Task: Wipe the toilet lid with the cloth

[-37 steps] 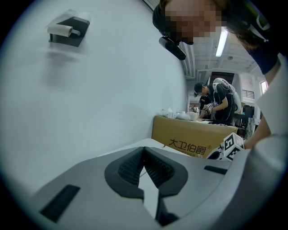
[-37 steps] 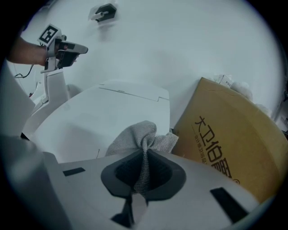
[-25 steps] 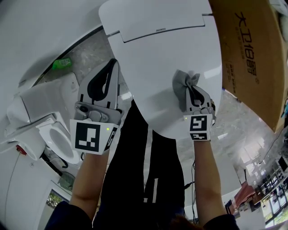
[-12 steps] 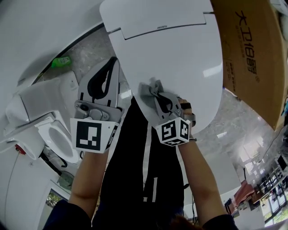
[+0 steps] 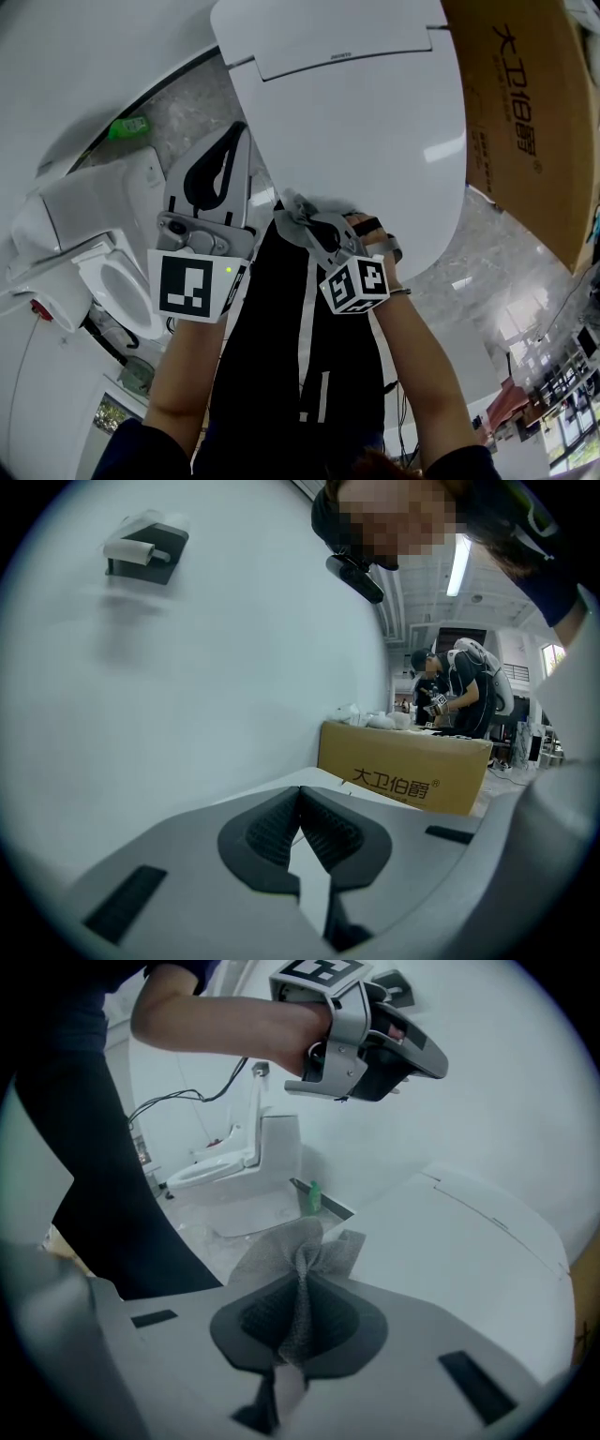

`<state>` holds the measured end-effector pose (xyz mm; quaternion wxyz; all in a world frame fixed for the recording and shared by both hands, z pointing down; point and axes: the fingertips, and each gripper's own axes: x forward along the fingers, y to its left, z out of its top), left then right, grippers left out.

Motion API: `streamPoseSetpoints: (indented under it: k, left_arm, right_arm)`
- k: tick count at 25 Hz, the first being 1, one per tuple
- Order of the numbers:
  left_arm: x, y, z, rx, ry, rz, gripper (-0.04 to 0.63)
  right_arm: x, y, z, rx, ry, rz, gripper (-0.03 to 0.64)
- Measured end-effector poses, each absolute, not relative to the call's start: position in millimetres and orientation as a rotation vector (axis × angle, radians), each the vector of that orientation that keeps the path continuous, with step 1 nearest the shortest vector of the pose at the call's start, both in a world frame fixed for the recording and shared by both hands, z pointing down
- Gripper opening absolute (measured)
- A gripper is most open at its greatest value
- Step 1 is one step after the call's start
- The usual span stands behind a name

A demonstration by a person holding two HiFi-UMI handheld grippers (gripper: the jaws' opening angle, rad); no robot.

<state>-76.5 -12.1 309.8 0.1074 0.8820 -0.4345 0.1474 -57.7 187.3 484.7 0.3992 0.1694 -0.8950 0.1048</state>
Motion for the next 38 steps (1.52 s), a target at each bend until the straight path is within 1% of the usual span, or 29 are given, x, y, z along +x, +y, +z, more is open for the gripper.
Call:
streamPoseSetpoints:
  k: [4, 9, 21, 27, 33, 38]
  left_arm:
    - [-73.7, -10.3, 311.9, 2.591, -1.279, 0.439, 0.014]
    - [-66.7, -10.7, 313.6, 2.602, -1.263, 0.439, 0.014]
    - [-54.8, -9.8, 309.4, 2.628, -1.226, 0.415, 0.014]
    - [-50.9, -8.7, 307.9, 2.638, -1.215, 0.411, 0.014]
    - [-50.2, -7.4, 309.0, 2.640, -1.212, 0.413, 0.014]
    - [-49.0, -4.9, 306.6, 2.648, -1.196, 0.395, 0.014]
  right_arm:
    - [-34.2, 182.6, 485.0, 0.461, -2.247, 0.240, 0.037]
    - [13.3, 166.5, 487.1, 0.597, -2.192, 0.265, 0.037]
    - [167.9, 117.2, 487.9, 1.062, -1.983, 0.371, 0.037]
    - [245.9, 111.0, 489.3, 1.299, -1.837, 0.475, 0.037]
    - [272.0, 120.7, 492.9, 1.447, -1.787, 0.573, 0.037]
    - [261.6, 129.3, 491.4, 1.507, -1.800, 0.637, 0.037]
